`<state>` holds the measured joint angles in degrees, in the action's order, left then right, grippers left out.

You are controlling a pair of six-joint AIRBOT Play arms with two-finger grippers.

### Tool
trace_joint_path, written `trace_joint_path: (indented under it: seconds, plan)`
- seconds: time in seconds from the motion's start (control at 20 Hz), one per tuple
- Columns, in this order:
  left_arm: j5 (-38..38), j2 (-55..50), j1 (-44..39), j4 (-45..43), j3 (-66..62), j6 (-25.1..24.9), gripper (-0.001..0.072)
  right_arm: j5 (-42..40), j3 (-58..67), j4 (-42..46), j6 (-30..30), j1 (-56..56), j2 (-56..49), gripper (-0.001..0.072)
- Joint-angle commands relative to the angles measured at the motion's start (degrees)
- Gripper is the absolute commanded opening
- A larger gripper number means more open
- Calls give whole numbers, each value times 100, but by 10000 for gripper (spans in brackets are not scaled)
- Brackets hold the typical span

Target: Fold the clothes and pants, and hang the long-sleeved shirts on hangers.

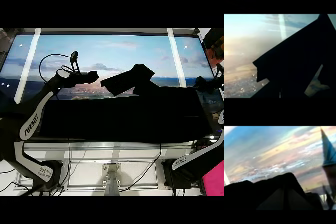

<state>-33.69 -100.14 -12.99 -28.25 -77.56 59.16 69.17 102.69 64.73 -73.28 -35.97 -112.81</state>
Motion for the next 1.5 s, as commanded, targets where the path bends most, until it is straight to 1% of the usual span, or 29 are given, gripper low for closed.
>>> trace_joint_path:
  seconds: [0.0, 0.05, 0.1, 0.15, 0.2, 0.25, 0.4, 0.6, 0.7, 0.8, 0.9, 0.95, 1.05, 1.1, 1.15, 1.2, 1.35, 1.45]
  plan:
    - [-4, -81, -133, -7, -4, -2, 8, 402, 470, 4, -61, -48, -4, 12]
    - [-7, -138, -181, -7, -4, -2, 40, 442, 531, 2, -61, -46, -7, 12]
    - [-7, -199, -212, -7, -4, 0, 160, 476, 553, -2, -61, -42, -7, 12]
    - [0, -278, -229, -7, -4, 0, 312, 507, 551, -4, -61, -42, -7, 12]
    - [-11, -358, -229, -4, -4, 0, 406, 542, 551, 0, -61, -44, -7, 12]
    - [-31, -435, -203, -4, -4, 17, 419, 562, 551, 2, -61, -44, -7, 12]
    - [-120, -605, -114, -7, -4, 358, 419, 584, 551, 0, -57, -44, -7, 12]
    - [-94, -726, -72, 52, -4, 367, 418, 564, 551, -2, -57, -44, -7, 12]
    - [76, -802, -83, 391, -7, 365, 417, 568, 551, -2, -57, -44, -7, 12]
    - [227, -920, -87, 966, -9, 361, 418, 584, 551, -4, -57, -42, -7, 12]
    - [236, -990, -98, 1097, -11, 363, 413, 584, 551, -4, -57, -44, -7, 12]
    - [236, -994, -109, 1097, -11, 363, 389, 584, 551, -4, -57, -42, -7, 12]
    - [236, -990, -125, 1104, -11, 363, 254, 592, 551, -4, -57, -44, -7, 12]
    - [232, -986, -122, 1102, -11, 363, 115, 603, 551, -4, -59, -44, -7, 13]
    - [210, -973, -114, 1097, -11, 363, 28, 621, 551, -4, -59, -44, -7, 12]
    - [195, -935, -90, 1099, -11, 343, 7, 634, 551, -4, -61, -44, -7, 12]
    - [197, -638, 57, 1073, -11, 341, 4, 632, 551, -2, -109, -46, -4, 13]
    - [199, -273, 262, 914, -11, 343, 3, 623, 553, 9, -271, -48, -4, 12]
